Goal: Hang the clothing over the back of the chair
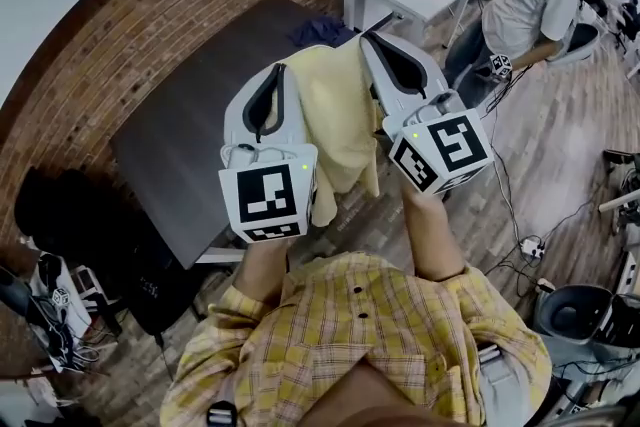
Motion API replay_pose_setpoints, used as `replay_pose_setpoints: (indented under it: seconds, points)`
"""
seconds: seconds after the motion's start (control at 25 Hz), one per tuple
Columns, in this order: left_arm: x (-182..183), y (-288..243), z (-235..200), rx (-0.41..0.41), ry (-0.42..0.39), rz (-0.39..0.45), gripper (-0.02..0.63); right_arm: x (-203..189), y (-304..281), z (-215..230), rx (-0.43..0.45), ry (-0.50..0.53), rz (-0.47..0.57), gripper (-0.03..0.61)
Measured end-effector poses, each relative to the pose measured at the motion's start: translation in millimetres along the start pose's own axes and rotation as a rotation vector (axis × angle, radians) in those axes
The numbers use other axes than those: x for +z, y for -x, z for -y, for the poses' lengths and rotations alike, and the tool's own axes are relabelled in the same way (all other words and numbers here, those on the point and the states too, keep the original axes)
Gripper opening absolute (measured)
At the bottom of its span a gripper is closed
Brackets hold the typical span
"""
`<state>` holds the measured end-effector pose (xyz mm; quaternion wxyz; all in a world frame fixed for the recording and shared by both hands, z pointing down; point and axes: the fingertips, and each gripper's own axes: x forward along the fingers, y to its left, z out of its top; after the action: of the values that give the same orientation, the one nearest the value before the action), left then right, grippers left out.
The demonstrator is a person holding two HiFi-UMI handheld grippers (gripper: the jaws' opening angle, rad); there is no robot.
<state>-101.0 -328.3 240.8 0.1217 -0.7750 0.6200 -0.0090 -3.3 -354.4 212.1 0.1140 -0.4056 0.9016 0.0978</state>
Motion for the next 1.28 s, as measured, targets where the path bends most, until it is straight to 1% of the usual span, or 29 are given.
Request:
replay_pose_setpoints:
  seconds: [0.24,0.36,0.6,0.8,1.12,1.28]
  points:
    - [9.2,-19.2,-9.9,-0.010,-0.006,0.012,0.004,4.5,-21.5,7.9,-0.001,0.023,-0.006,0.012]
    - [18.2,-26.6,-13.9,-0.014,-0.020,0.023,0.003,11.8,-31.5,7.2,0.011,0.016,0.000,0.012]
    - [27.7,-43.1,-26.3,0.006,-0.028,0.023,0.003,20.9,-49.7,12.1,0.008,0.035,-0.006,0.012]
    - [21.8,-61.6,-36.3,0.033,-0.047,-0.001,0.003,14.7,-68.3,19.6,-0.004,0.038,-0.027,0.012]
    - [4.6,-76.3,-47.8,0.061,-0.019,-0.033,0.005,-5.4,-87.9,25.0,-0.041,0.027,-0.055,0.014]
    - [-4.8,-78.7,-58.1,0.071,-0.018,-0.047,0.005,-16.4,-98.3,20.7,-0.055,0.030,-0.060,0.014]
